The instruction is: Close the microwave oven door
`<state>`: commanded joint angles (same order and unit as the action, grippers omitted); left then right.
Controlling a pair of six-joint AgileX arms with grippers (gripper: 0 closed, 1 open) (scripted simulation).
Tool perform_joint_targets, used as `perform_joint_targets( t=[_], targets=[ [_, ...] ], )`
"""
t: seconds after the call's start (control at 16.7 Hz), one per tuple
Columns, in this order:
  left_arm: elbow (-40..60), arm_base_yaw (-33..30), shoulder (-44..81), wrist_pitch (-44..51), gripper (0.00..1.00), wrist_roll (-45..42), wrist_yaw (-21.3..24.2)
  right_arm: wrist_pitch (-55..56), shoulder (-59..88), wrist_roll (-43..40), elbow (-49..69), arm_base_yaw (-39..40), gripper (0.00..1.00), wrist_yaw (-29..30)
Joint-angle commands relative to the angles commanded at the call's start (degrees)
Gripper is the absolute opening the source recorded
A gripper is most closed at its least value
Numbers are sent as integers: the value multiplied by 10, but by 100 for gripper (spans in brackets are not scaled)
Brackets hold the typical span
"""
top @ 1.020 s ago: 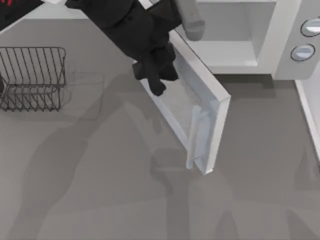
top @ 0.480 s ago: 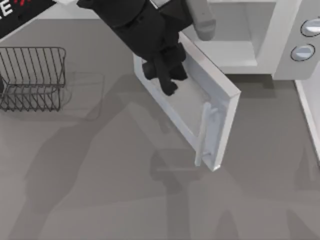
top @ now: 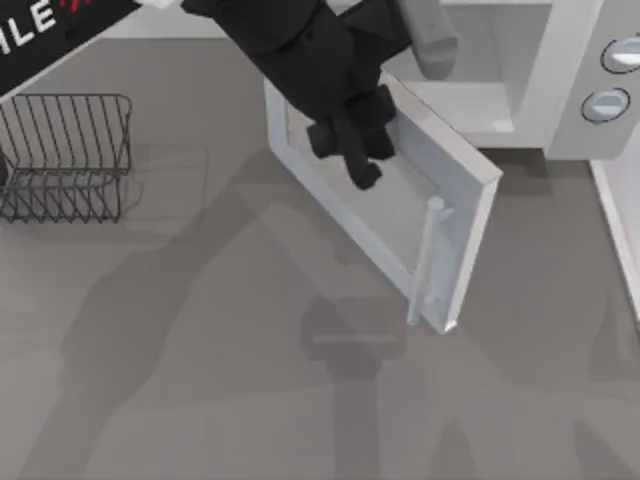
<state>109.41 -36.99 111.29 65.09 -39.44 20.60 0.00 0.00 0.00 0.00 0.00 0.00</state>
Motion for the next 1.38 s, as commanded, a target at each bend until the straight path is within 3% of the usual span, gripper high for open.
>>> perform_joint_targets(
  t=[1.38],
  targets=[
    [39,-26,31,9,0,25,-7,0,0,0,0,0,100,0]
  ],
)
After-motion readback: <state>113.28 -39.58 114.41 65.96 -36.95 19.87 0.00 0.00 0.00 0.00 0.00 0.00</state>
